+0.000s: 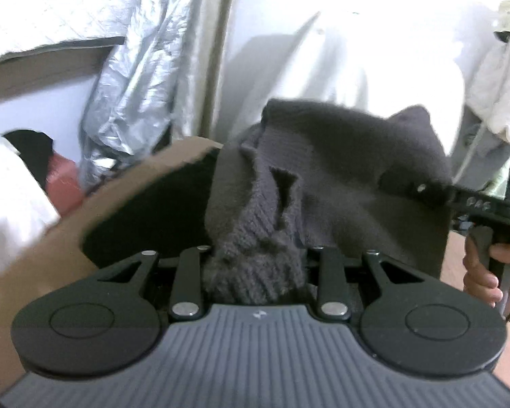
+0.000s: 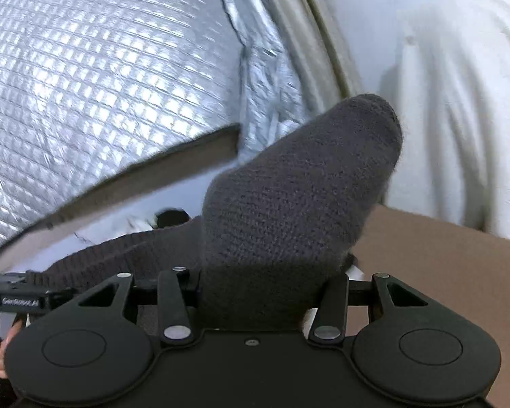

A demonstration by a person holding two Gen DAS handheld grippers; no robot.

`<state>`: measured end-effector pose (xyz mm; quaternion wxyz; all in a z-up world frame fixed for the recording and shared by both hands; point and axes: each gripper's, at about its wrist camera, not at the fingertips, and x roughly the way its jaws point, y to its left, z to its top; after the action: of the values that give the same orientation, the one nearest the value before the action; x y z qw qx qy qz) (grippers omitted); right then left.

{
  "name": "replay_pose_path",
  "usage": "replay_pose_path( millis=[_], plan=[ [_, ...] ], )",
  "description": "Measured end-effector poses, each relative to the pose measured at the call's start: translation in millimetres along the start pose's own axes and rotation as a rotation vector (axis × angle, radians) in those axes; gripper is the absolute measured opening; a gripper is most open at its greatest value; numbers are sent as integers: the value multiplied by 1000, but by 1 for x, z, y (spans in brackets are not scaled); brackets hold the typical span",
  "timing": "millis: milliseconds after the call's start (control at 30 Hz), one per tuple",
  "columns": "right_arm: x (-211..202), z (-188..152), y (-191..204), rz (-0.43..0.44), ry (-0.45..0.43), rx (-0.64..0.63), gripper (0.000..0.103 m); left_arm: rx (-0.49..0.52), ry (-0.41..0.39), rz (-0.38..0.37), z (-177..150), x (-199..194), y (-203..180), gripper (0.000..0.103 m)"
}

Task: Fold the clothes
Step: 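Carry the folded sweater onto the clothes stack and open both grippers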

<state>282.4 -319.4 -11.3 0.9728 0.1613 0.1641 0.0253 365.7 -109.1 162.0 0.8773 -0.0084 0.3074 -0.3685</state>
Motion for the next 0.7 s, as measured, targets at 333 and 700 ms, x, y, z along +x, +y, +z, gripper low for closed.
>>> replay_pose_path(
  millis=[333,700],
  plan=[
    [150,-49,-80,-166,70,163,78,49,262,378,10,142,80,71],
    [82,-117,-77,109,37,401,79,105,74,443,-5,130,58,70]
  ],
)
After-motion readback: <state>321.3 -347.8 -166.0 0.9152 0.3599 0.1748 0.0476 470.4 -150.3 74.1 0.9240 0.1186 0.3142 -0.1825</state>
